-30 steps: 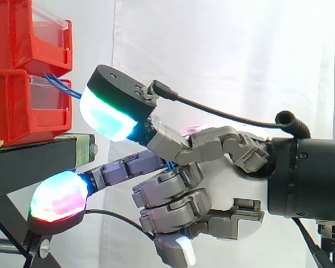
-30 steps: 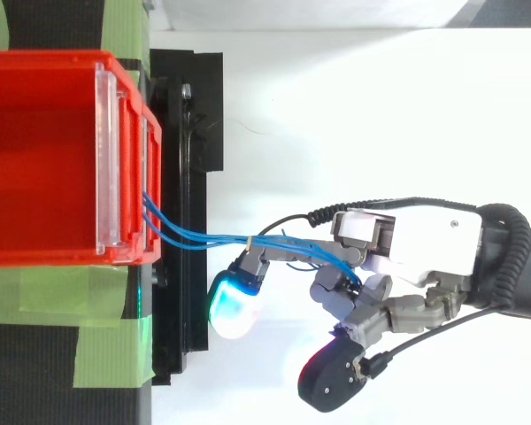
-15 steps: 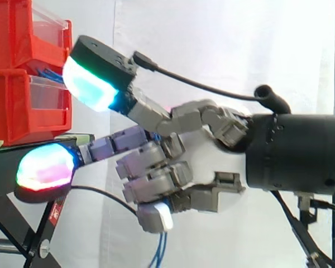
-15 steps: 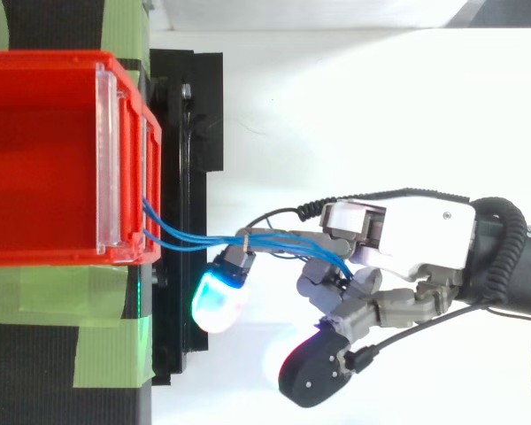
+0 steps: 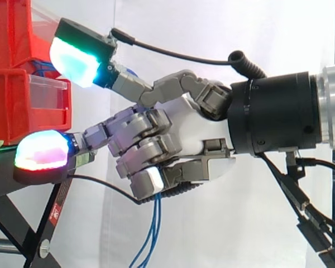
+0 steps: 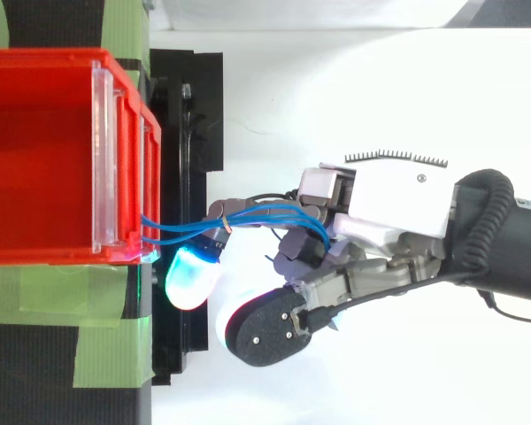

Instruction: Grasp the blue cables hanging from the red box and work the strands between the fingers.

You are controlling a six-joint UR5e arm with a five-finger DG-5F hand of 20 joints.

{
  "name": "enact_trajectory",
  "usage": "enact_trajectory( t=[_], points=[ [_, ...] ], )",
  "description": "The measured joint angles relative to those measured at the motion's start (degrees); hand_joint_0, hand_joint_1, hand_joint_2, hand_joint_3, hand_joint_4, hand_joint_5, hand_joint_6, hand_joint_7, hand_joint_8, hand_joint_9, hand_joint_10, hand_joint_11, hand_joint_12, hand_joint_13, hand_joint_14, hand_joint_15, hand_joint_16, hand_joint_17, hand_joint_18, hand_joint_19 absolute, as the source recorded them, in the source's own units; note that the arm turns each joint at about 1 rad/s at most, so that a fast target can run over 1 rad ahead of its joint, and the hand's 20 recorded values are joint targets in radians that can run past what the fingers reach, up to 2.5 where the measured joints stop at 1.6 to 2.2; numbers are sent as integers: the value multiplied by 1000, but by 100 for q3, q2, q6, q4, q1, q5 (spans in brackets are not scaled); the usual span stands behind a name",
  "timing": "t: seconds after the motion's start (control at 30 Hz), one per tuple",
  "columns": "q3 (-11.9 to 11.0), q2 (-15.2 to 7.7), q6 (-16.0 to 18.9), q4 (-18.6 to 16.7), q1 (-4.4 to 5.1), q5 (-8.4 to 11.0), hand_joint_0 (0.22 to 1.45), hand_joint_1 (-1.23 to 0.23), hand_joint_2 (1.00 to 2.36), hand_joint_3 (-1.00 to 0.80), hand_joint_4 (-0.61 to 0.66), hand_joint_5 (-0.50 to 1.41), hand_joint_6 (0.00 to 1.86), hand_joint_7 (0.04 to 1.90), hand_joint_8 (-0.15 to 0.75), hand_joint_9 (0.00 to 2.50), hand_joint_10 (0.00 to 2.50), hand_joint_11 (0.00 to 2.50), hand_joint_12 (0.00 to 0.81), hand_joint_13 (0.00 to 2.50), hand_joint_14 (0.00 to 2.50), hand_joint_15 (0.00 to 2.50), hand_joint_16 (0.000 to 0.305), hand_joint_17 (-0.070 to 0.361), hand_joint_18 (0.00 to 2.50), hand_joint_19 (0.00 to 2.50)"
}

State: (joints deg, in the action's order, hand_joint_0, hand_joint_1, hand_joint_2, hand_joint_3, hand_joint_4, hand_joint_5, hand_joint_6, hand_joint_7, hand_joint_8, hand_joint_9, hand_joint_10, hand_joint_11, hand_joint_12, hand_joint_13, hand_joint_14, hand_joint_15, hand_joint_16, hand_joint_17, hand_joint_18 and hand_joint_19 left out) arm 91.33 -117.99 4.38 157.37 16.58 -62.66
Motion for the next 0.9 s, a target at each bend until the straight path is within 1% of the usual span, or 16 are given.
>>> enact_trajectory(
  t=[0.23,0.57,0.73,0.83,0.87,0.9],
  points=[
    [-15,169,-119,105,-17,3,777,-561,1001,-977,234,86,17,1227,545,1326,2500,2500,672,1690,2500,1934,201,151,1950,713],
    [44,273,-158,67,-131,-23,778,-562,1000,-984,221,71,35,1218,545,1326,2500,2500,672,1690,2500,1934,201,151,1950,713],
    [52,407,-184,204,-171,-17,776,-563,1001,-984,215,57,53,1211,545,1326,2500,2500,672,1690,2500,1934,201,151,1950,713],
    [152,522,-202,276,-187,0,777,-562,1000,-988,214,52,58,1206,545,1326,2500,2500,672,1690,2500,1934,201,151,1950,713],
    [212,576,-218,254,-183,27,776,-562,1000,-987,215,52,59,1205,545,1326,2500,2500,672,1690,2500,1934,201,151,1950,713],
    [321,667,-251,180,-171,90,775,-563,1000,-982,215,52,60,1205,545,1326,2500,2500,672,1690,2500,1934,201,151,1950,713]
  ],
)
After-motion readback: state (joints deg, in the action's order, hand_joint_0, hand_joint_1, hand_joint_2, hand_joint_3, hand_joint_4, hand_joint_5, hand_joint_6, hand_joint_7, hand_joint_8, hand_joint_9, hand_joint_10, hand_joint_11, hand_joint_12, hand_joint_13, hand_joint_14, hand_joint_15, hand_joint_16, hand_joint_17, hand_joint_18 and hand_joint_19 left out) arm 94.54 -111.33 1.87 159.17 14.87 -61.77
